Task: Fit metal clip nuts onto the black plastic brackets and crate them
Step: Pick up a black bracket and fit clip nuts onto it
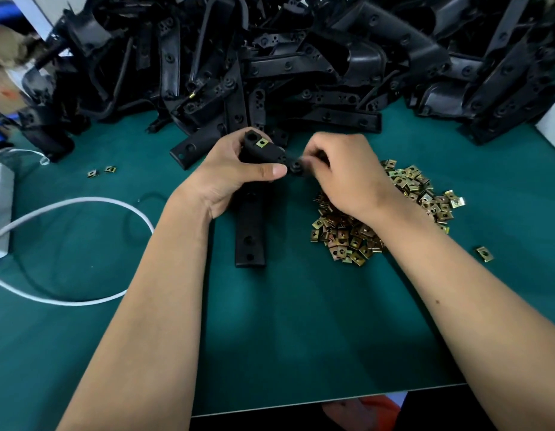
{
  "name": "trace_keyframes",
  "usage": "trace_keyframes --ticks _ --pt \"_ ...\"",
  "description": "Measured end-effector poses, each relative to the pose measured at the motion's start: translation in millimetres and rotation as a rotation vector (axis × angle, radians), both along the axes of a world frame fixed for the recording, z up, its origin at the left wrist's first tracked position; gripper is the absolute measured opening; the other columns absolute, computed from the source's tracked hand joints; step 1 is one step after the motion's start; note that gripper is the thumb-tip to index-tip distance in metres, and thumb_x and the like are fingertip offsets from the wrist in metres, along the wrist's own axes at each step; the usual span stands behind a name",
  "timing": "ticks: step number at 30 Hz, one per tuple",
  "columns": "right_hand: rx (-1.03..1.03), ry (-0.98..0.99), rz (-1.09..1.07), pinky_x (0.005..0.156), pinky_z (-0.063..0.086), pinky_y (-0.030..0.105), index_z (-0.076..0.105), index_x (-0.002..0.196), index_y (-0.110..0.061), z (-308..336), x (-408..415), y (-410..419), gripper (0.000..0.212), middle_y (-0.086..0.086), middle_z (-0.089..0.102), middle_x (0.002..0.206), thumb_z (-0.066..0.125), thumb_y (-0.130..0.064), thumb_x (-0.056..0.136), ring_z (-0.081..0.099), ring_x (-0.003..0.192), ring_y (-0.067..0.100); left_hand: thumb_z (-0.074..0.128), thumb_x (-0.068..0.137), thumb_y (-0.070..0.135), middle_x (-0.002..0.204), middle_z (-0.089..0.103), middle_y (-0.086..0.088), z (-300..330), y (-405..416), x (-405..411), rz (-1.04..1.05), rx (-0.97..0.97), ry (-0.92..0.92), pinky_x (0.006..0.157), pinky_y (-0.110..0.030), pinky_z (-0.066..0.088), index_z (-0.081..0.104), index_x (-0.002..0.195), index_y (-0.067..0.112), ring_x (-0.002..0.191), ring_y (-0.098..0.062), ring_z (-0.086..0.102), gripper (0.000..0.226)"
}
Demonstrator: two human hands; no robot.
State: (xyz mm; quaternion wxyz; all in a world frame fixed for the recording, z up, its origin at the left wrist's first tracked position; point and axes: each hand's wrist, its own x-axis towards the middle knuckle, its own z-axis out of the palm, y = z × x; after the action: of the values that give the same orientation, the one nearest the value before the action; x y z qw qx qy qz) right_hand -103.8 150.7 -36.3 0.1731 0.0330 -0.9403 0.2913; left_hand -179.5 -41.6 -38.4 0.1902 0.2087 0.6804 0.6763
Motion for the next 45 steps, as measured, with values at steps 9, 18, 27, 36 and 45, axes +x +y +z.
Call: trace_keyframes --ticks 9,18,27,36,45 --pt "-0.824 -0.033 0.014 0.069 0.054 0.022 0.080 0.087 -0.014 -6 -3 -4 0.004 -0.001 0.077 0.079 0.083 -0.017 0.086 0.067 0.073 0.005 0.087 0.061 0.003 0.068 0.067 -0.001 2 6 4 -0.018 0.006 0.034 0.058 -0.025 0.053 0.057 0.091 0.010 0.057 -0.015 0.059 0.043" --pt "-0.945 -0.089 -0.060 0.079 0.063 0.038 0.081 0.087 -0.018 -4 -2 -3 0.009 0.005 0.079 0.085 0.085 -0.012 0.082 0.075 0.084 0.022 0.089 0.059 0.006 0.073 0.064 -0.007 3 11 6 -0.019 -0.001 0.055 0.059 -0.026 0.054 0.056 0.095 0.004 0.061 -0.016 0.059 0.049" --pt "-1.018 -0.132 -0.121 0.060 0.058 0.027 0.081 0.081 -0.017 -1 -2 -6 0.007 0.003 0.078 0.079 0.087 -0.015 0.080 0.073 0.071 0.013 0.091 0.061 0.008 0.072 0.062 0.001 -1 15 8 -0.019 0.033 0.106 0.059 -0.025 0.054 0.055 0.090 0.011 0.063 -0.012 0.060 0.046" --pt "-1.165 -0.221 -0.153 0.059 0.055 0.024 0.076 0.076 -0.014 7 -1 -1 0.011 0.004 0.077 0.080 0.084 -0.010 0.083 0.073 0.075 0.016 0.086 0.071 -0.008 0.113 0.074 -0.015 -9 28 12 -0.001 0.172 0.154 0.062 -0.029 0.056 0.055 0.093 0.009 0.091 -0.023 0.071 0.042" --pt "-1.185 -0.274 -0.140 0.058 0.053 0.022 0.076 0.086 -0.008 8 -2 0 0.008 0.010 0.075 0.088 0.082 -0.013 0.085 0.070 0.077 0.018 0.086 0.072 0.001 0.110 0.073 -0.012 -7 27 13 -0.062 0.196 0.154 0.061 -0.028 0.054 0.052 0.094 0.011 0.079 -0.021 0.067 0.042"
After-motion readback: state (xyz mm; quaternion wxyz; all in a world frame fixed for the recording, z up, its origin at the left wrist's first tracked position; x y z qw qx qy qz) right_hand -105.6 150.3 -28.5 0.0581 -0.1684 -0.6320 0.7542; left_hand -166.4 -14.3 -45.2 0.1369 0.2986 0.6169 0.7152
